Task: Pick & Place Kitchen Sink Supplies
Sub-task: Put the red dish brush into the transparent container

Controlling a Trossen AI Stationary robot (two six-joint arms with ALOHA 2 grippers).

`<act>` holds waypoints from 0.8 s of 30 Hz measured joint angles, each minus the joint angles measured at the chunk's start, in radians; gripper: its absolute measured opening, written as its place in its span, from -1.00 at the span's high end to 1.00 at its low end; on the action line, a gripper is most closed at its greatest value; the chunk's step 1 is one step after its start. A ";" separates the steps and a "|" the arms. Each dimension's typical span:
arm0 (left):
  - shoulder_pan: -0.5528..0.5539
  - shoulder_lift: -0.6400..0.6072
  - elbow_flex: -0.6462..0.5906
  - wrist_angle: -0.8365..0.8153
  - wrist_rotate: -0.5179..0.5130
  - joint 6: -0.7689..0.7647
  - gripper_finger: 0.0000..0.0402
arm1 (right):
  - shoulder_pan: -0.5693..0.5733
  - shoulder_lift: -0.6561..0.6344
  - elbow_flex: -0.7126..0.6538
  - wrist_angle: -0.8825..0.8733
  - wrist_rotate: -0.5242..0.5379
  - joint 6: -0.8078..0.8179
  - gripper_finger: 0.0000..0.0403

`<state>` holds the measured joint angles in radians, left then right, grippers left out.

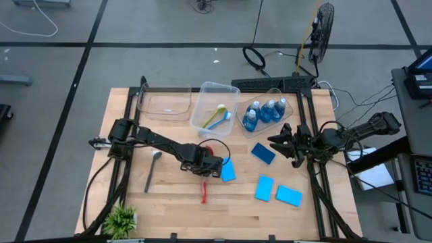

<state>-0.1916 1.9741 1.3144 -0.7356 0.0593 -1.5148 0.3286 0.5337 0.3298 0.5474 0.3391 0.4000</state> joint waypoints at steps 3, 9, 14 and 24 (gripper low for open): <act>-0.016 -0.042 -0.002 -0.042 -0.018 -0.001 0.78 | 0.000 -0.001 0.000 -0.006 0.000 0.000 0.33; -0.051 -0.157 0.000 -0.099 -0.098 -0.032 0.78 | 0.000 0.002 0.000 -0.007 0.000 0.000 0.33; -0.071 -0.260 0.001 -0.114 -0.208 -0.020 0.78 | 0.000 0.002 0.000 -0.006 -0.001 0.000 0.33; -0.071 -0.391 0.002 0.050 -0.301 0.302 0.78 | 0.000 0.002 0.000 -0.007 -0.001 0.000 0.33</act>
<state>-0.2630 1.5826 1.3167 -0.6855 -0.2413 -1.2131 0.3286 0.5354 0.3302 0.5404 0.3381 0.3996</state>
